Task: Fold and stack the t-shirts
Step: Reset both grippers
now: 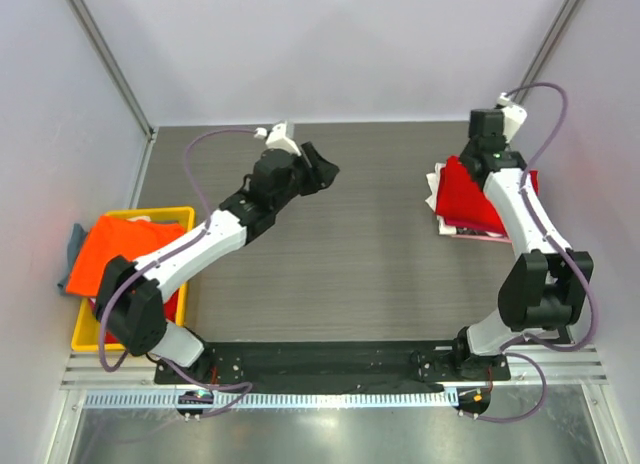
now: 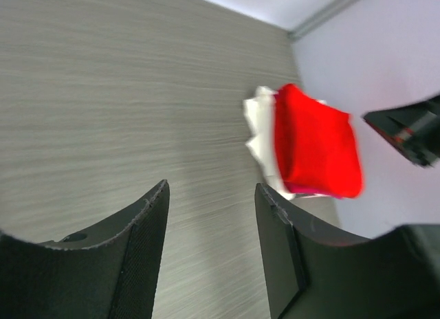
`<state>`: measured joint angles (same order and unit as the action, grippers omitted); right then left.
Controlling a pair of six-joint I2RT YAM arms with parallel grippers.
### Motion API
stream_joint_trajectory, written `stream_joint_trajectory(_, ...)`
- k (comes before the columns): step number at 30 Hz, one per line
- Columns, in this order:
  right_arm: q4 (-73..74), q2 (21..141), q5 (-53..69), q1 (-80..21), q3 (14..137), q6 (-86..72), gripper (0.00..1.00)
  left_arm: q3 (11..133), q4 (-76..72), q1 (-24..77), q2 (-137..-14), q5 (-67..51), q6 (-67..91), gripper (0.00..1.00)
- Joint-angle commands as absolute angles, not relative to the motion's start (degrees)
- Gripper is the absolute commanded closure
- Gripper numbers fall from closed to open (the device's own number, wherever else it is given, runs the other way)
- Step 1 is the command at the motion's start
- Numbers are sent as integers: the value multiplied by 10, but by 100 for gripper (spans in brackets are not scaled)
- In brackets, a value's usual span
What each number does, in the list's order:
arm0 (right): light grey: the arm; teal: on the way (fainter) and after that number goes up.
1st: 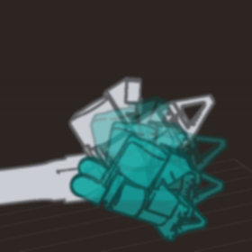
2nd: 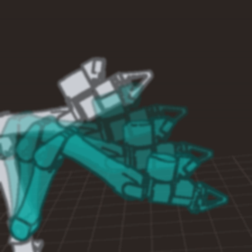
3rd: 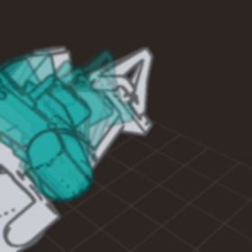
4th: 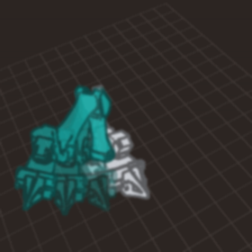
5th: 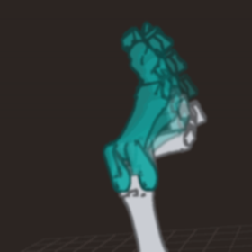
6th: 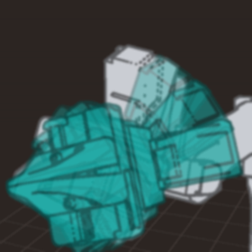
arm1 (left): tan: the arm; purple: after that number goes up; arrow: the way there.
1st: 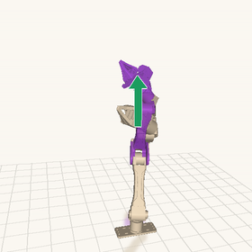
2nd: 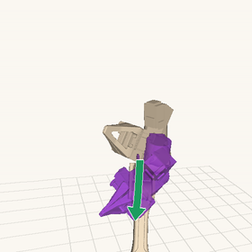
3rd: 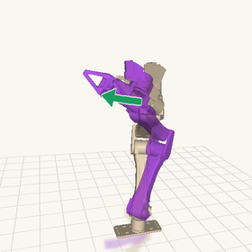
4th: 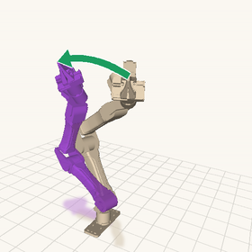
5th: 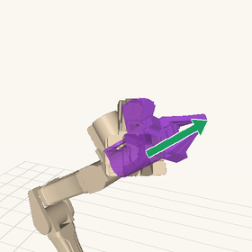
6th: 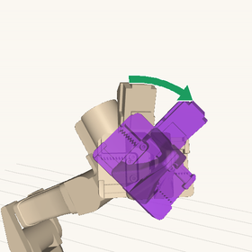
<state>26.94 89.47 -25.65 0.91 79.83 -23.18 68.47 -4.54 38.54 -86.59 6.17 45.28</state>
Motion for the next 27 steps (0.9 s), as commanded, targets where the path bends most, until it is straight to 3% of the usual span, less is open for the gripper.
stream_joint_trajectory(1,207,844,-238,-53,731,-204,96,618,-5,361,-793,114,416,45)
stream_joint_trajectory(9,85,713,-233,-226,529,-183,94,435,38,332,-601,226,360,36)
stream_joint_trajectory(11,57,687,-229,-260,491,-171,86,382,40,331,-572,237,352,36)
stream_joint_trajectory(12,48,660,-231,-291,453,-169,79,363,43,332,-537,242,346,34)
stream_joint_trajectory(15,4,585,-250,-331,370,-174,40,290,36,332,-456,243,341,27)
stream_joint_trajectory(16,-31,565,-250,-332,340,-182,10,271,29,331,-430,230,331,24)
stream_joint_trajectory(17,-101,541,-237,-332,306,-183,3,237,24,332,-407,227,328,18)
stream_joint_trajectory(19,-167,494,-219,-332,230,-179,0,211,21,332,-340,222,316,12)
stream_joint_trajectory(20,-166,487,-222,-332,219,-198,0,196,25,332,-321,219,309,0)
stream_joint_trajectory(27,-136,517,-222,-332,189,-201,0,122,62,332,-160,292,307,0)
